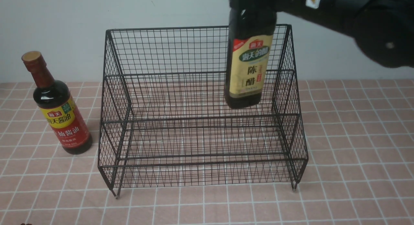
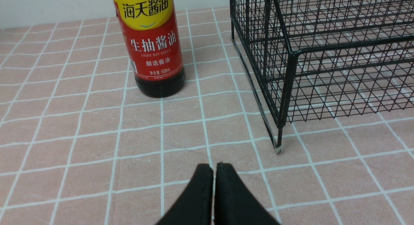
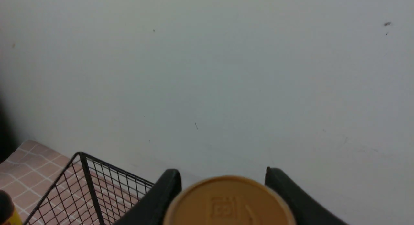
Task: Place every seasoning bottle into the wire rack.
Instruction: Use the right arm to put the condiment bottle back on the shelf
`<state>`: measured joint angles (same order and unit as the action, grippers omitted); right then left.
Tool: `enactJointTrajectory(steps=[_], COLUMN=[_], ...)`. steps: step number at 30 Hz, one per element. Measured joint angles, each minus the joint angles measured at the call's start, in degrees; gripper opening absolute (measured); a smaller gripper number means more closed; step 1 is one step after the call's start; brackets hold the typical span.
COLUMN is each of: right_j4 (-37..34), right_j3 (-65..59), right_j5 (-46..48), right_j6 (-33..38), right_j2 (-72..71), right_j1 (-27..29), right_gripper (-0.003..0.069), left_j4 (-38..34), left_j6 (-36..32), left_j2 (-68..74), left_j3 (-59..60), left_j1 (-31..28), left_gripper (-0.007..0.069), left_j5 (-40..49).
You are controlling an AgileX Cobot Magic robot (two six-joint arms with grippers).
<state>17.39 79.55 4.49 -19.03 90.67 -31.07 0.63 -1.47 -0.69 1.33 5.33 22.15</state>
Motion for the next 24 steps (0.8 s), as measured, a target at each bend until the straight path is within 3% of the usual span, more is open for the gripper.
enactJointTrajectory(steps=[15,24], right_j4=[-3.0,-6.8], right_j3=[0.2,1.0], right_j5=[26.0,28.6], right_j6=[-1.1,-0.5], right_j2=[1.1,3.3], right_j1=[0.2,0.2], right_gripper=[0.0311,0.0311], left_j4=[0.0,0.0], left_j6=[0.0,0.0], left_j2=[0.0,0.0], left_j3=[0.0,0.0], left_j1=[0.0,0.0], left_gripper=[-0.0007,-0.0007], left_j5=[0.0,0.0])
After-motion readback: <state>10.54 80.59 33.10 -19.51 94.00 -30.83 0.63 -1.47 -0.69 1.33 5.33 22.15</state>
